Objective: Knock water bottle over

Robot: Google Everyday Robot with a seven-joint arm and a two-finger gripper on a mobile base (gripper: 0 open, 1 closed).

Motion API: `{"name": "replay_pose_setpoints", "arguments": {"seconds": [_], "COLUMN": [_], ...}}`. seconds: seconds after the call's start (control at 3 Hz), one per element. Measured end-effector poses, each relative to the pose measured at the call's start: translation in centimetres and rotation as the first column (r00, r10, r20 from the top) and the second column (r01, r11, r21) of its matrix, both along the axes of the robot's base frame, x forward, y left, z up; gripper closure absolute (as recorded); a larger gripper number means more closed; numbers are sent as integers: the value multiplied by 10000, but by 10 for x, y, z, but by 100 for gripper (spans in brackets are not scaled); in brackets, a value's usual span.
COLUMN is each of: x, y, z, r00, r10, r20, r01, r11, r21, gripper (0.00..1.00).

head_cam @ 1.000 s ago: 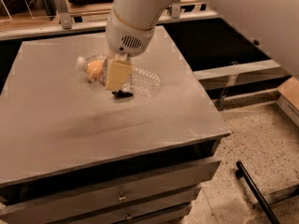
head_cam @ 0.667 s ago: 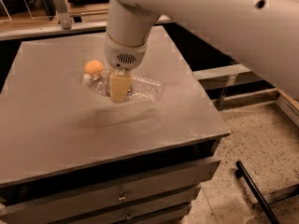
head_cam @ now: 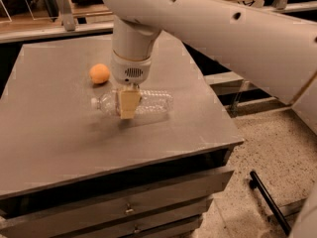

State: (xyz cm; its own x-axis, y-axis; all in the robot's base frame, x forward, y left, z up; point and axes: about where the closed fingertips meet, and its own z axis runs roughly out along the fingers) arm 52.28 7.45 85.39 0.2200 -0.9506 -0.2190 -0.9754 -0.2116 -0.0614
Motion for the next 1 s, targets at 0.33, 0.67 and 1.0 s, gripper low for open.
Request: {"name": "replay_pose_setpoints", "arguments": {"seconds": [0.33,0.67,1.0], "x": [-1,-1,-1], "y": [1,2,2], "z": [-2,-2,-2], "r00": [9999,9999,9999], "r10": [130,143,146], "r20": [-48,-25,-15], "r01": [-130,-143,-146], "r11": [9999,9999,9999], "r21": [9,19,23], "gripper": [33,3,0]}}
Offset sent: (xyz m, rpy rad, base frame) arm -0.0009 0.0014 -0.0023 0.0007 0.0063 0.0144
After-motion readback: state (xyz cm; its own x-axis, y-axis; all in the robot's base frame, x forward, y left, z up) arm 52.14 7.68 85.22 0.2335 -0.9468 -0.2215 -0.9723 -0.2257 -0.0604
